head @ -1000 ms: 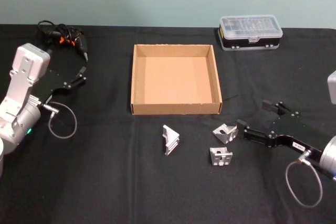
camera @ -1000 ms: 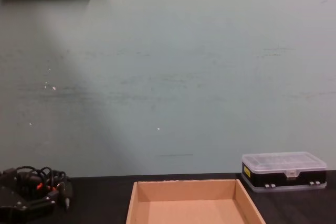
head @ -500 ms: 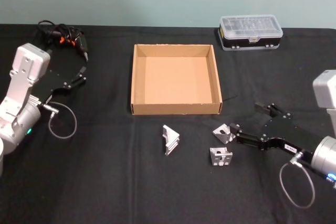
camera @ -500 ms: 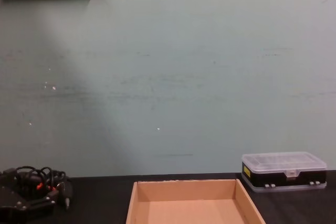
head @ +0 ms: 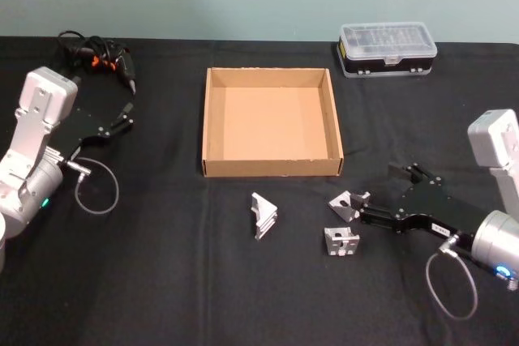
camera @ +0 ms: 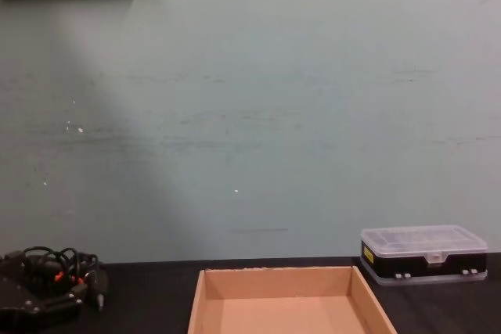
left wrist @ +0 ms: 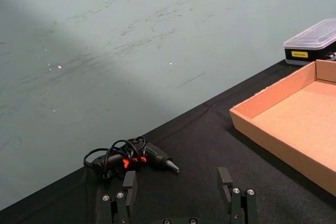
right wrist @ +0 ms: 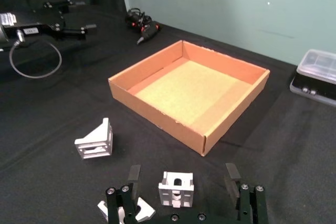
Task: Use one hand to pick up the angle iron from the table and place it into the box.
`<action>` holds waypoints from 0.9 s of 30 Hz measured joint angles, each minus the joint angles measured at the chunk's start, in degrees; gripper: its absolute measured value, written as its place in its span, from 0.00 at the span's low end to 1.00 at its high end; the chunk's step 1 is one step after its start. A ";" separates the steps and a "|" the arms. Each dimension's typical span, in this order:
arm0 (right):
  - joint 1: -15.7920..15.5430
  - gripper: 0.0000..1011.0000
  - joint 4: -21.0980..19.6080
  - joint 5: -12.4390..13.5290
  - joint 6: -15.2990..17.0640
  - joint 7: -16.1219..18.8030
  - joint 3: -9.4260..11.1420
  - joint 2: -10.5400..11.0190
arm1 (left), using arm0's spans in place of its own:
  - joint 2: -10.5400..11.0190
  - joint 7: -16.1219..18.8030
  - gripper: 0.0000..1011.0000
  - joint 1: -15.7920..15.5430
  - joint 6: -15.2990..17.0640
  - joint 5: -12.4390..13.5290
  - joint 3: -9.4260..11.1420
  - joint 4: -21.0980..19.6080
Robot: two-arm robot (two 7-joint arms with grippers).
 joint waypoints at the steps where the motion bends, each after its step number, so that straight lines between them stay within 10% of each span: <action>1: 0.13 0.99 0.20 -0.13 0.14 0.00 -0.09 -0.13 | 0.00 0.00 0.99 0.00 0.00 0.00 0.00 0.00; 27: 4.00 0.99 5.16 -5.14 4.03 -1.17 -2.76 -4.95 | 0.00 0.00 0.99 0.00 0.00 0.00 0.00 0.00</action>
